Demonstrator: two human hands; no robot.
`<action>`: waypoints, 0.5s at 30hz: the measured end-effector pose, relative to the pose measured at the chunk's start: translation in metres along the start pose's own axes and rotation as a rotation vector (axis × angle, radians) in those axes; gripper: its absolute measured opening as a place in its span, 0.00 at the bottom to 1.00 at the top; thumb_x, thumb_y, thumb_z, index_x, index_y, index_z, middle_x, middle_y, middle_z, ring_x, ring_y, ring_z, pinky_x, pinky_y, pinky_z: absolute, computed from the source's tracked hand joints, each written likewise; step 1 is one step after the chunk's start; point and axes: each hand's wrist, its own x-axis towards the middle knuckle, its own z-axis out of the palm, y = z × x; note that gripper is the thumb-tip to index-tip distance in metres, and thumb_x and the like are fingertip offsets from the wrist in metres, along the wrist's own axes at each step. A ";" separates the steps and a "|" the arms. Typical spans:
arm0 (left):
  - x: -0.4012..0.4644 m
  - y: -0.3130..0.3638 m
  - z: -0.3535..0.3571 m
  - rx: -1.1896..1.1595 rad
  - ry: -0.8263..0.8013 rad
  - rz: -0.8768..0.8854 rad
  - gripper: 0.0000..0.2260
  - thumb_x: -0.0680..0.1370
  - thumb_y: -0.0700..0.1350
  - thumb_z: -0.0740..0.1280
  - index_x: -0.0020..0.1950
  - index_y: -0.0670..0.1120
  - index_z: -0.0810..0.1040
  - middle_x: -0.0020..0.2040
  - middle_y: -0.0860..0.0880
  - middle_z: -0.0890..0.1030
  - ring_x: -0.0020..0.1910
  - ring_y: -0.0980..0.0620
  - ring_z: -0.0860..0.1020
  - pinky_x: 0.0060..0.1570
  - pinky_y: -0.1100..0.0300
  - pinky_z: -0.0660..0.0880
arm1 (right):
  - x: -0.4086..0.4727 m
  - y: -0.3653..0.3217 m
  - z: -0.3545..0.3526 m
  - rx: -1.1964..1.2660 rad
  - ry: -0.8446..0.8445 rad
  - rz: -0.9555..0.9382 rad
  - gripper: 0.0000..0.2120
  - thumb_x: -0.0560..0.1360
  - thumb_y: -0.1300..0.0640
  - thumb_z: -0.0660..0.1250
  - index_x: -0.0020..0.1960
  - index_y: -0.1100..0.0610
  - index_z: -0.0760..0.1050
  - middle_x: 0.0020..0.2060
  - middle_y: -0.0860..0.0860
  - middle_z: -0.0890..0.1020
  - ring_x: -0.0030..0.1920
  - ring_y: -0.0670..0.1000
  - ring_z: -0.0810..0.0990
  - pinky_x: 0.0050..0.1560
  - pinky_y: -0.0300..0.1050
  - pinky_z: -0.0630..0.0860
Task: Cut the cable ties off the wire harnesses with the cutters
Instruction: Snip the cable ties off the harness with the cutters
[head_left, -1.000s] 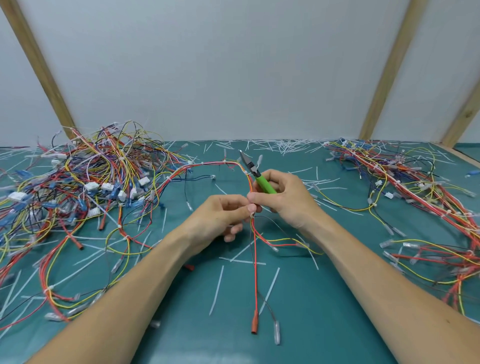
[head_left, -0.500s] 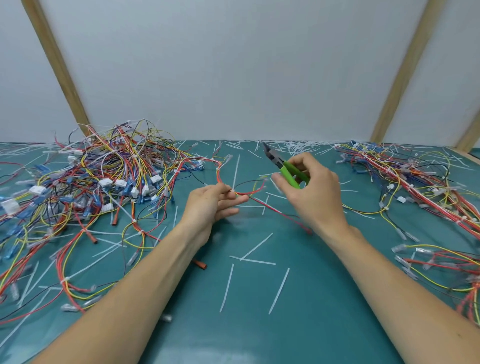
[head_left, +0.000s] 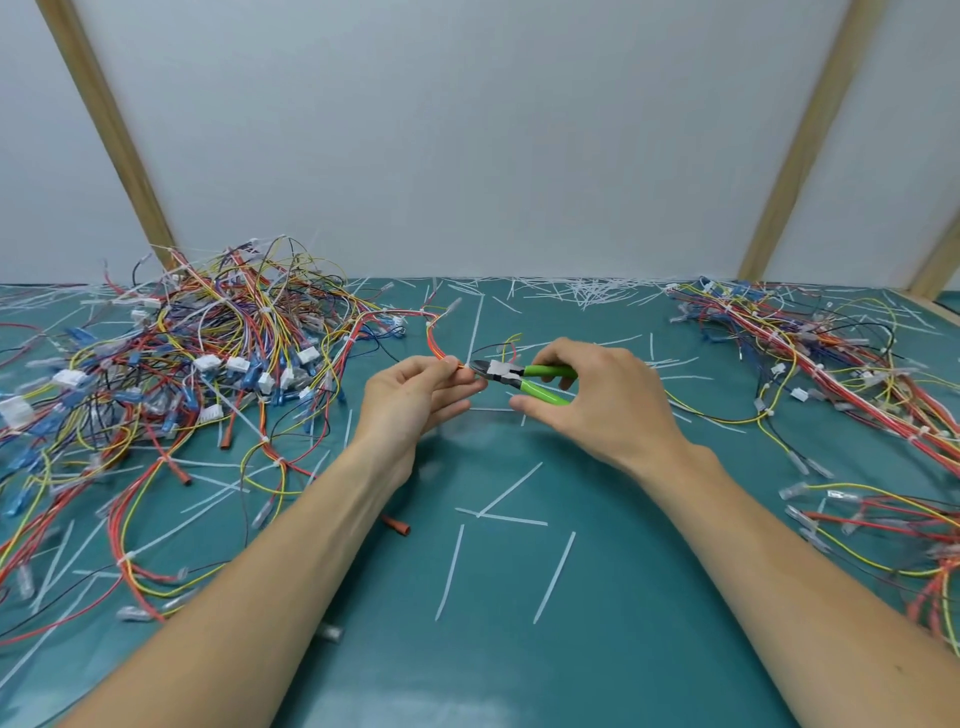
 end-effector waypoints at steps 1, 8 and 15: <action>0.000 0.000 0.000 0.008 0.003 0.008 0.04 0.80 0.40 0.69 0.45 0.42 0.79 0.43 0.45 0.86 0.46 0.48 0.87 0.42 0.62 0.83 | 0.000 0.001 0.000 0.002 -0.003 -0.001 0.18 0.69 0.34 0.74 0.50 0.45 0.80 0.44 0.42 0.85 0.46 0.50 0.81 0.42 0.44 0.69; 0.000 -0.003 0.001 0.055 0.010 0.046 0.05 0.80 0.40 0.69 0.45 0.42 0.78 0.47 0.42 0.87 0.47 0.46 0.87 0.45 0.60 0.83 | -0.001 0.003 0.000 0.019 -0.014 0.005 0.18 0.69 0.35 0.75 0.50 0.45 0.80 0.45 0.41 0.85 0.47 0.49 0.81 0.41 0.44 0.68; -0.002 -0.004 0.002 0.089 -0.011 0.063 0.05 0.81 0.41 0.69 0.47 0.40 0.78 0.43 0.44 0.87 0.46 0.46 0.87 0.43 0.61 0.82 | 0.000 0.003 0.002 0.027 -0.029 0.026 0.18 0.69 0.34 0.75 0.50 0.45 0.80 0.45 0.41 0.85 0.48 0.49 0.81 0.44 0.46 0.74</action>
